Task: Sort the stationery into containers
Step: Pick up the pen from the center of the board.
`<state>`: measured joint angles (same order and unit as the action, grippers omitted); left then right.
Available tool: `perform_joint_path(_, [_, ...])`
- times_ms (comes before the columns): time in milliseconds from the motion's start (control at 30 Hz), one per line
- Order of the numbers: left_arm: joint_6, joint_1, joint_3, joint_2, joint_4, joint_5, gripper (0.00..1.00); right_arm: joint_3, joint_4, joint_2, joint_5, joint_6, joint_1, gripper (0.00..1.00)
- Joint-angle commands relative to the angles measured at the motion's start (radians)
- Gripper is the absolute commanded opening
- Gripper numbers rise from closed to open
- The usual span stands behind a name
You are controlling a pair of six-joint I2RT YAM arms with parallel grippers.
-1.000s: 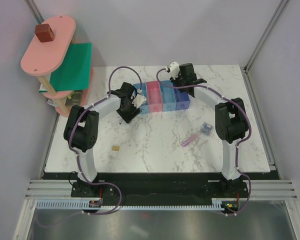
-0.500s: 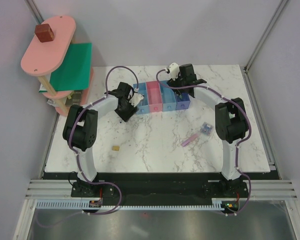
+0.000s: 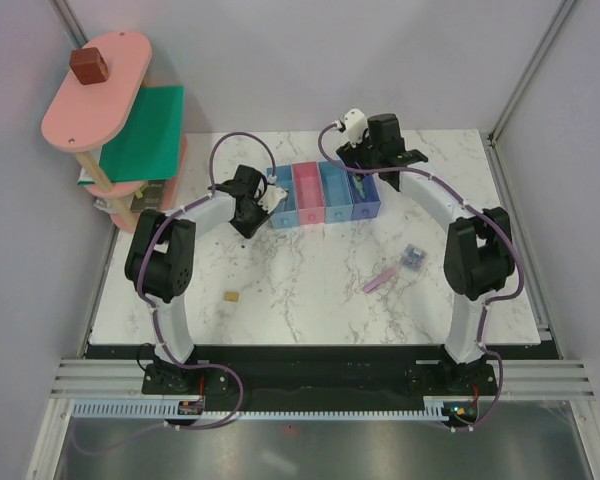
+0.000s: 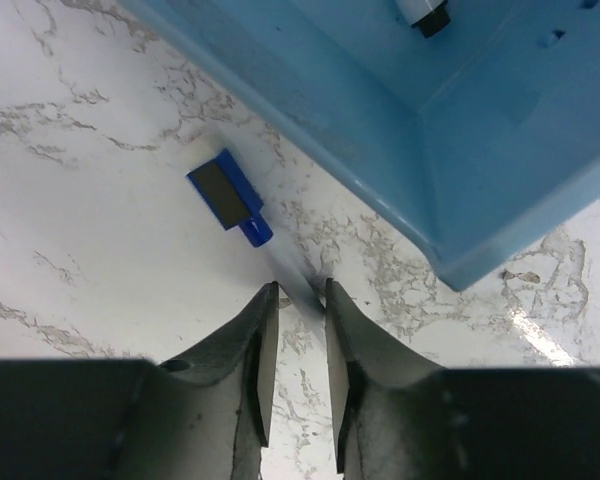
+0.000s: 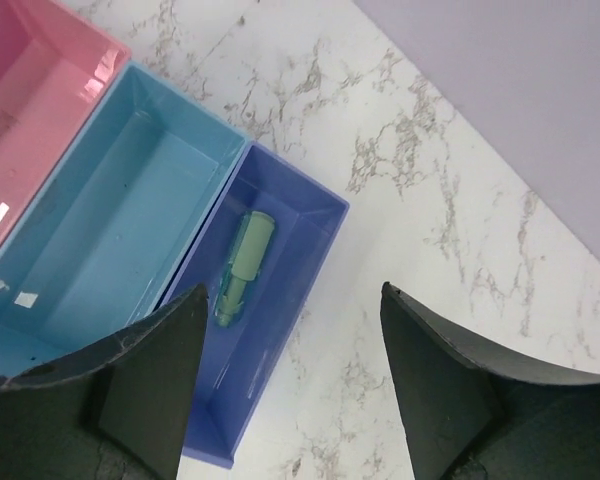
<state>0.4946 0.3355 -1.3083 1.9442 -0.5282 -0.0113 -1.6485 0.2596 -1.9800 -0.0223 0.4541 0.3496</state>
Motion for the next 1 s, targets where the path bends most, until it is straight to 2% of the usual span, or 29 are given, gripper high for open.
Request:
perform_joint_path(0, [-0.034,-0.016,0.060,0.047,0.010,-0.018,0.28,-0.001,0.003,0.136,0.015,-0.009,0.002,0.77])
perform_joint_path(167, [-0.047,-0.020,0.073,0.018,0.004,-0.009,0.04,0.007,0.036,0.201,0.016,-0.008,0.002,0.78])
perform_joint_path(200, [-0.048,-0.021,0.075,0.010,-0.001,-0.009,0.02,0.012,0.040,0.219,0.016,-0.008,0.000,0.79])
perform_joint_path(433, [-0.076,-0.030,0.067,-0.074,-0.036,-0.047,0.02,0.064,0.056,0.277,0.009,-0.008,0.002,0.79])
perform_joint_path(667, [-0.111,-0.032,0.044,-0.088,-0.069,-0.093,0.02,0.073,0.059,0.294,0.012,-0.018,0.002,0.78])
perform_joint_path(967, [-0.283,-0.049,-0.167,-0.212,-0.151,-0.210,0.02,0.148,0.064,0.337,-0.007,-0.049,0.002,0.79])
